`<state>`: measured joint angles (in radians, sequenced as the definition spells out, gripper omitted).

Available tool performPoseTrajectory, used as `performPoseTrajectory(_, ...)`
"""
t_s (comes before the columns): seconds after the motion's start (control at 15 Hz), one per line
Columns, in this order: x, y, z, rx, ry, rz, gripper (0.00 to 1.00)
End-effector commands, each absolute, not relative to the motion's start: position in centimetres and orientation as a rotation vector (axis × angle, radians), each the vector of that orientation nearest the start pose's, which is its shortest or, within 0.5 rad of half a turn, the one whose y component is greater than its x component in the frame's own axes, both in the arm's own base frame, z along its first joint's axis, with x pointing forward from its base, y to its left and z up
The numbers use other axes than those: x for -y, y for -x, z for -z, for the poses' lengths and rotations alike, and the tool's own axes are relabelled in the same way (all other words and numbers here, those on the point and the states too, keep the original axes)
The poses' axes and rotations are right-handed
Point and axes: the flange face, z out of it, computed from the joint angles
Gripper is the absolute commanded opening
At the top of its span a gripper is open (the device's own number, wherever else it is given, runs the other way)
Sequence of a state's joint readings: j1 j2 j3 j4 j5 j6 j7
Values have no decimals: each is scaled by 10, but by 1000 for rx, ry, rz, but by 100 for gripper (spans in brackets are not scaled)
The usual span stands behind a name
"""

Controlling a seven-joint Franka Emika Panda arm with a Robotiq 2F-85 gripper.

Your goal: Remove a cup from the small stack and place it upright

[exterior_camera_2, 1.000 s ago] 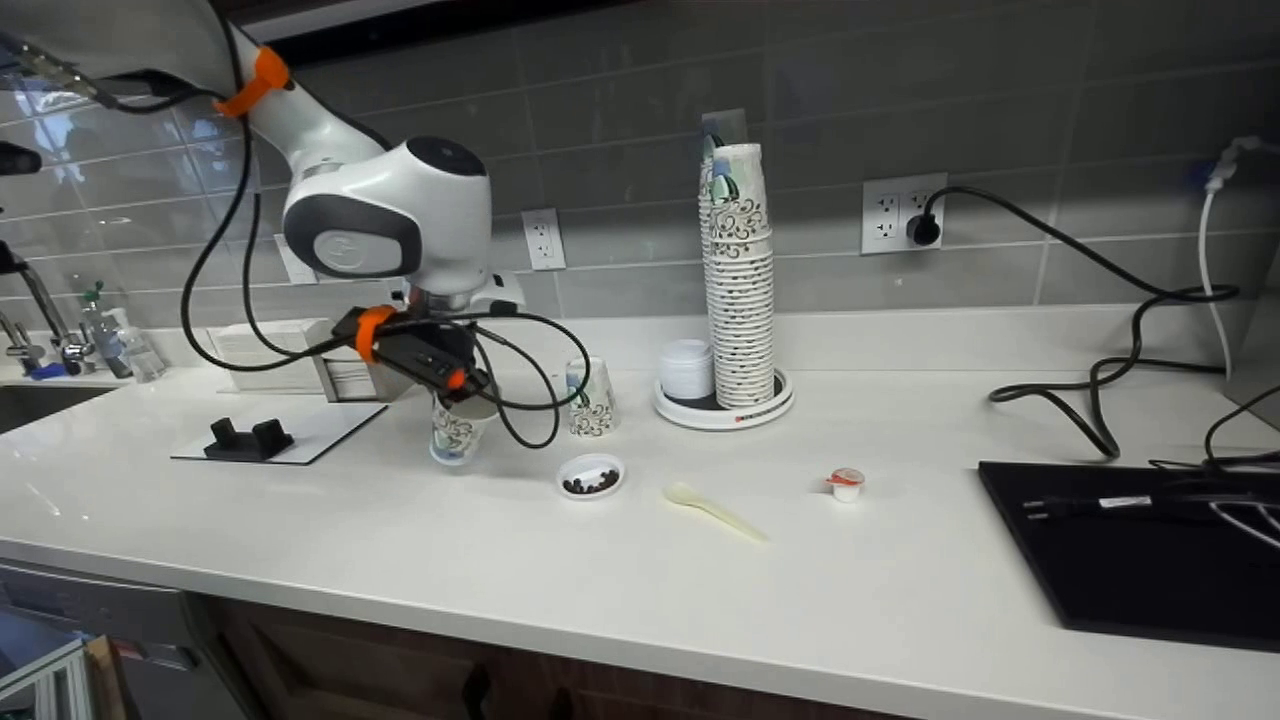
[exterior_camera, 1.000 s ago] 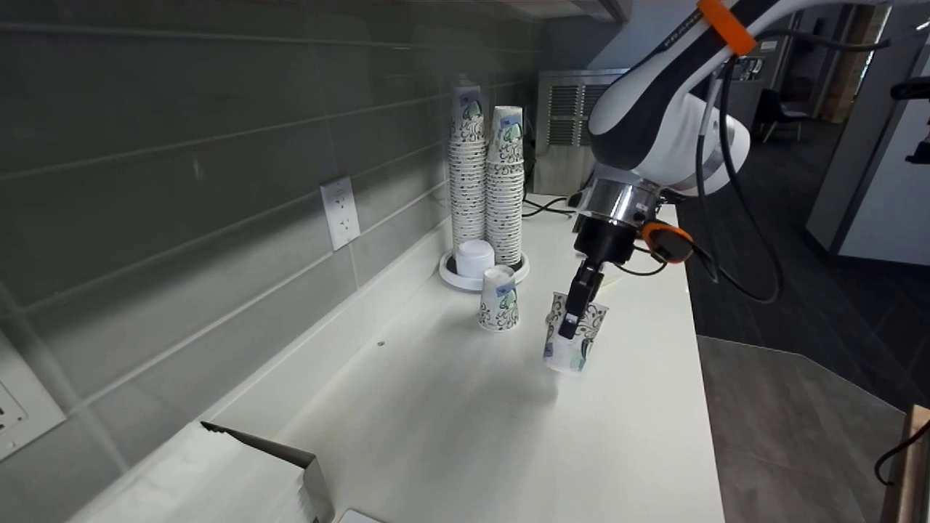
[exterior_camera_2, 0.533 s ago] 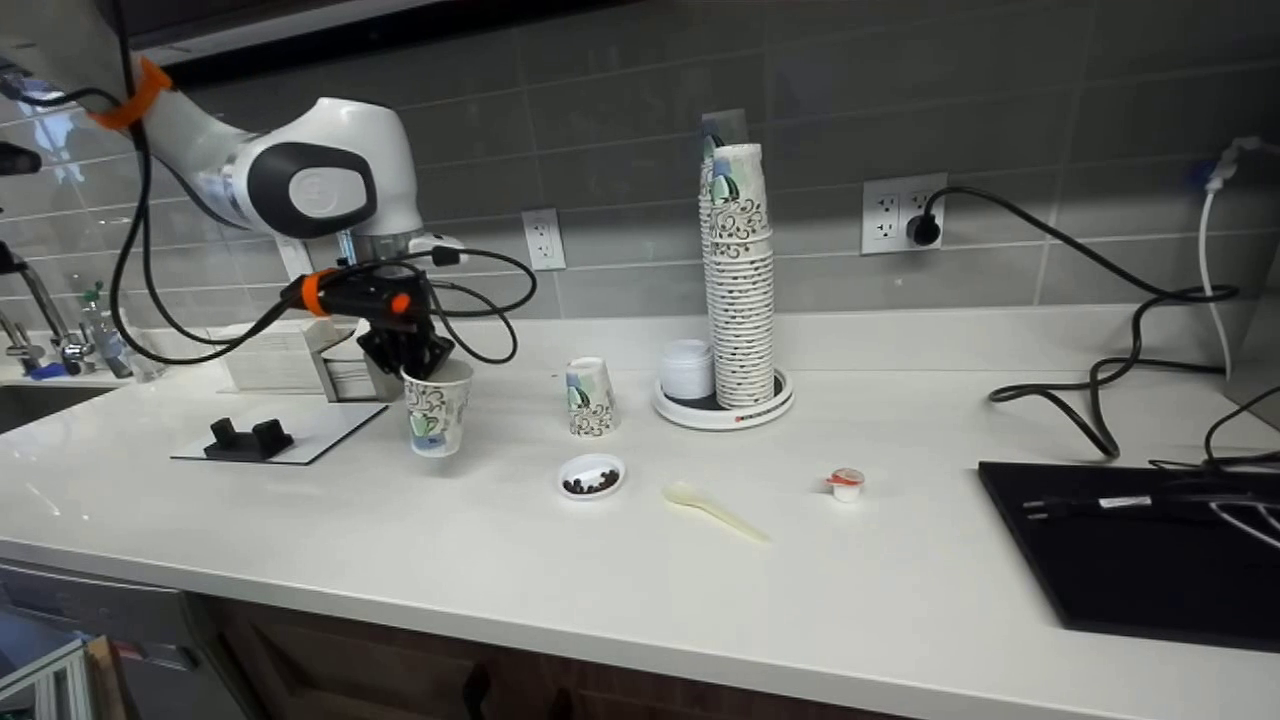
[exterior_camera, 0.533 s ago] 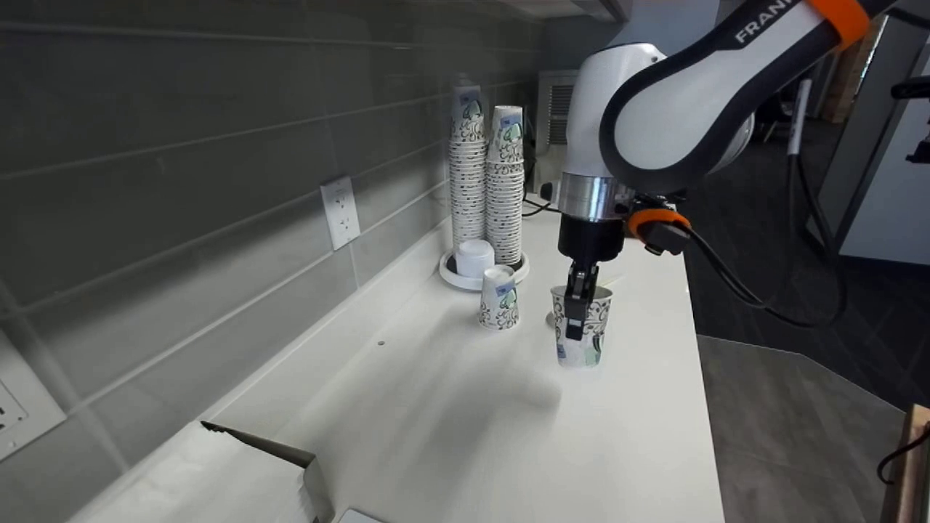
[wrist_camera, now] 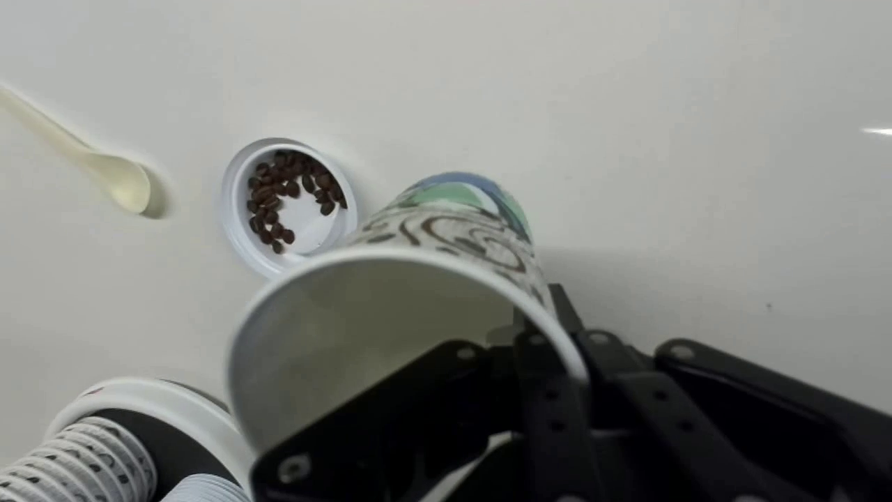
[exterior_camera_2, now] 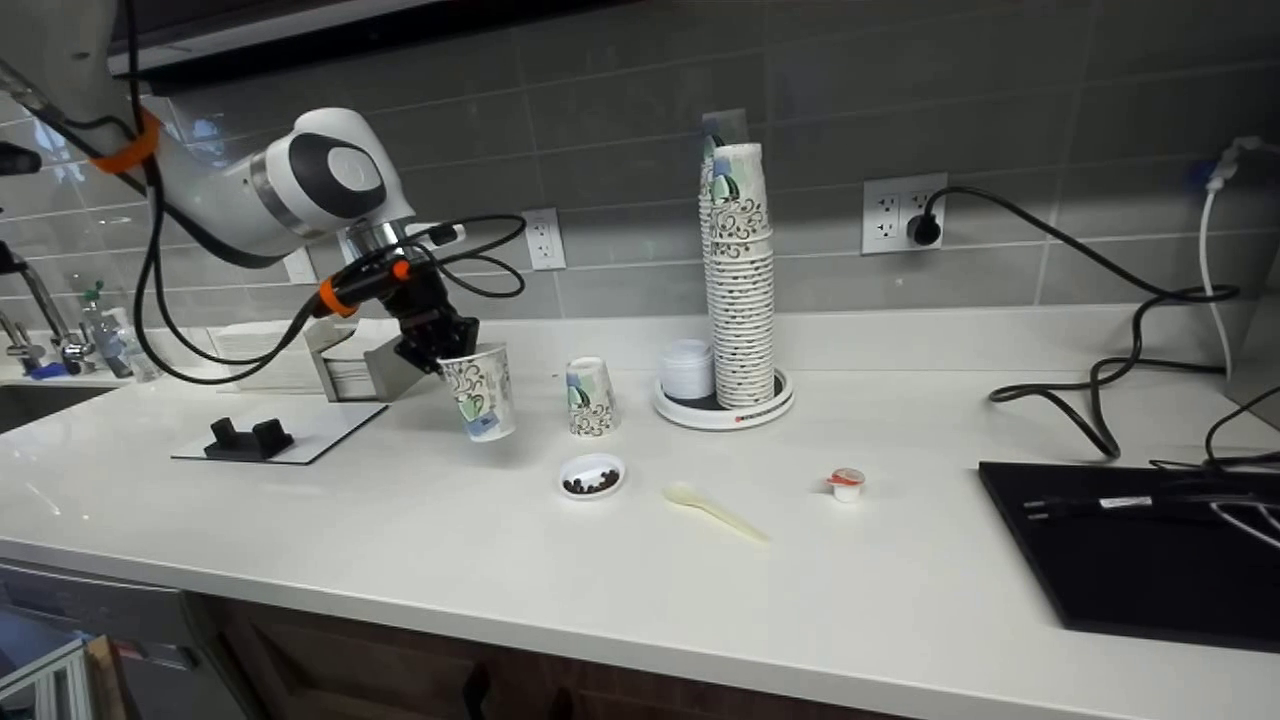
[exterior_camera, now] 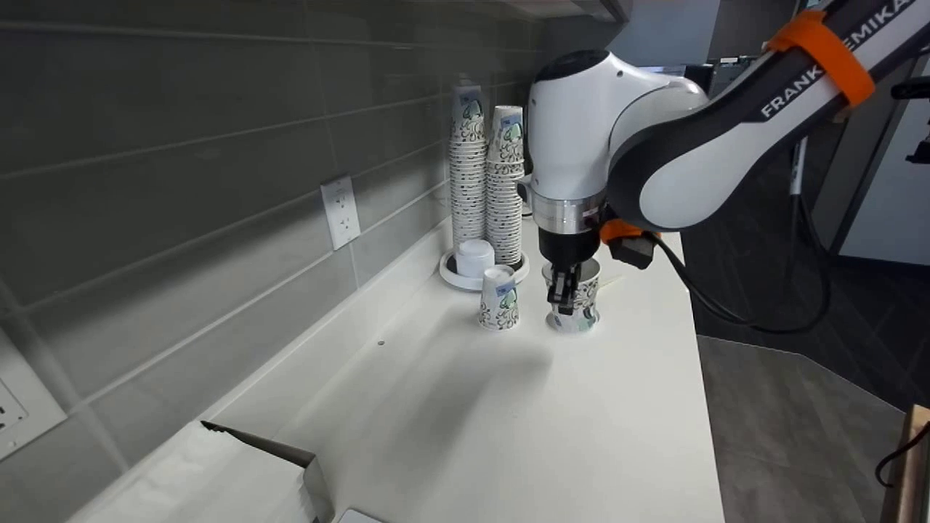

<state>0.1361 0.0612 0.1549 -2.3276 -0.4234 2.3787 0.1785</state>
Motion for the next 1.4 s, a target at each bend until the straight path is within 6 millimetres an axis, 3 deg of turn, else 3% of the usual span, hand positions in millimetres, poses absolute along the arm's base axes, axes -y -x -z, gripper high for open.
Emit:
performPoseTrajectory(0.0, -158, -520, -281, 695, 3342, 134, 0)
performPoseTrajectory(0.47, -166, -552, -249, 632, 3323, 262, 1)
performPoseTrajectory(0.53, -167, -554, -247, 628, 3317, 271, 27)
performPoseTrajectory(0.6, -166, -556, -247, 619, 3314, 286, 28)
performPoseTrajectory(0.93, -158, -544, -272, 546, 3274, 321, 61)
performPoseTrajectory(1.33, -161, -500, -310, 431, 3209, 539, 100)
